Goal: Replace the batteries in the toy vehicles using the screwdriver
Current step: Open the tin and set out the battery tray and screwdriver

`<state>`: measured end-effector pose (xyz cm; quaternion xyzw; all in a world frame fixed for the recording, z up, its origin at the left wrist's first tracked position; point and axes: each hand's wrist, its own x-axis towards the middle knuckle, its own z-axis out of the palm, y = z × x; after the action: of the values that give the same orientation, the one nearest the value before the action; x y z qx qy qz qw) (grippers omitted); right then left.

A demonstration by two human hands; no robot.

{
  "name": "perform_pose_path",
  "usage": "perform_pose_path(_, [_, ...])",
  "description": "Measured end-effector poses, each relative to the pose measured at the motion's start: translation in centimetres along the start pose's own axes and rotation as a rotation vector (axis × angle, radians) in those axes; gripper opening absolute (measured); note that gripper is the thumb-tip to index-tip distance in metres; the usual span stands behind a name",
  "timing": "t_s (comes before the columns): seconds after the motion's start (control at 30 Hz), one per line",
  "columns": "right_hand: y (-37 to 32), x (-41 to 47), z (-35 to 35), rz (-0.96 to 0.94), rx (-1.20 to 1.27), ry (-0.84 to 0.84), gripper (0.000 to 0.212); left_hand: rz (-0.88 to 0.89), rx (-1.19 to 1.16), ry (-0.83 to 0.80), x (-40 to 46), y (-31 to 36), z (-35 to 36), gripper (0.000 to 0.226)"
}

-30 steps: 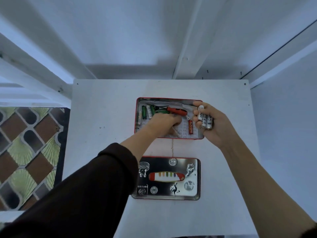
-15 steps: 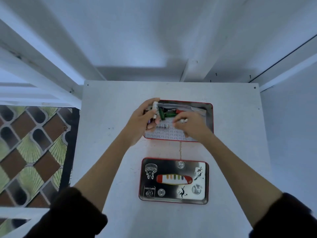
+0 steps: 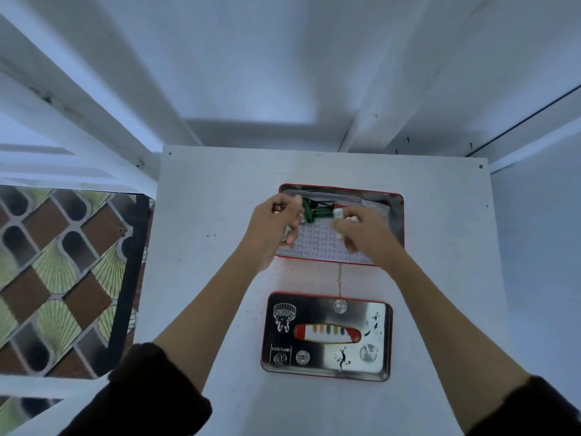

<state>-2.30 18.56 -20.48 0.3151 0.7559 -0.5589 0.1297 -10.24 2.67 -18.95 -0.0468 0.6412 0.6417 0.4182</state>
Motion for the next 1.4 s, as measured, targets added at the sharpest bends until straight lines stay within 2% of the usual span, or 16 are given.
perform_pose_path(0.1, [0.4,-1.9,-3.3,-0.01,0.544,0.087,0.014,0.044,0.4,-0.062,1.2,-1.1,2.4,0.019])
perform_pose_path(0.17, [0.6,-2.4,-4.5,-0.03,0.702,0.095,0.016,0.091,0.643,-0.046,2.3,-2.3,3.9,0.016])
perform_pose_path(0.27, [0.6,-2.9,-5.2,-0.015,0.804,0.096,0.02,0.144,0.841,0.017,3.5,-3.7,5.3,0.021])
perform_pose_path(0.5, [1.0,-3.7,-5.3,0.047,0.913,0.119,0.019,0.273,1.106,0.132,5.1,-4.3,6.7,0.034])
perform_pose_path(0.63, [1.2,-4.0,-4.9,0.082,0.899,0.104,0.018,0.334,1.342,0.116,5.8,-4.6,7.4,0.035])
perform_pose_path(0.73, [1.1,-4.0,-4.5,0.096,0.988,0.093,0.011,0.326,1.387,0.074,5.7,-4.3,7.6,0.034])
perform_pose_path(0.83, [1.1,-3.7,-4.5,0.129,1.104,0.076,0.01,0.221,1.161,-0.003,4.6,-3.9,6.8,0.021])
perform_pose_path(0.97, [1.0,-2.4,-4.0,0.13,0.96,0.039,0.018,0.059,0.517,-0.025,2.0,-2.3,4.2,0.02])
perform_pose_path(1.07, [0.3,-1.1,-2.2,0.123,0.622,0.005,0.012,0.043,0.109,0.012,-0.1,-0.7,2.0,0.019])
perform_pose_path(1.13, [-0.4,0.2,-0.2,0.157,0.33,0.047,0.004,0.074,-0.096,-0.003,-1.0,-0.1,0.7,0.017])
perform_pose_path(1.27, [-0.9,3.1,3.8,0.087,-0.163,0.196,0.011,0.077,-0.283,-0.011,-1.4,0.1,-1.0,0.017])
perform_pose_path(1.4, [-1.8,4.0,5.5,0.063,-0.501,0.292,0.017,0.018,-0.363,0.03,-1.8,0.6,-1.1,0.009])
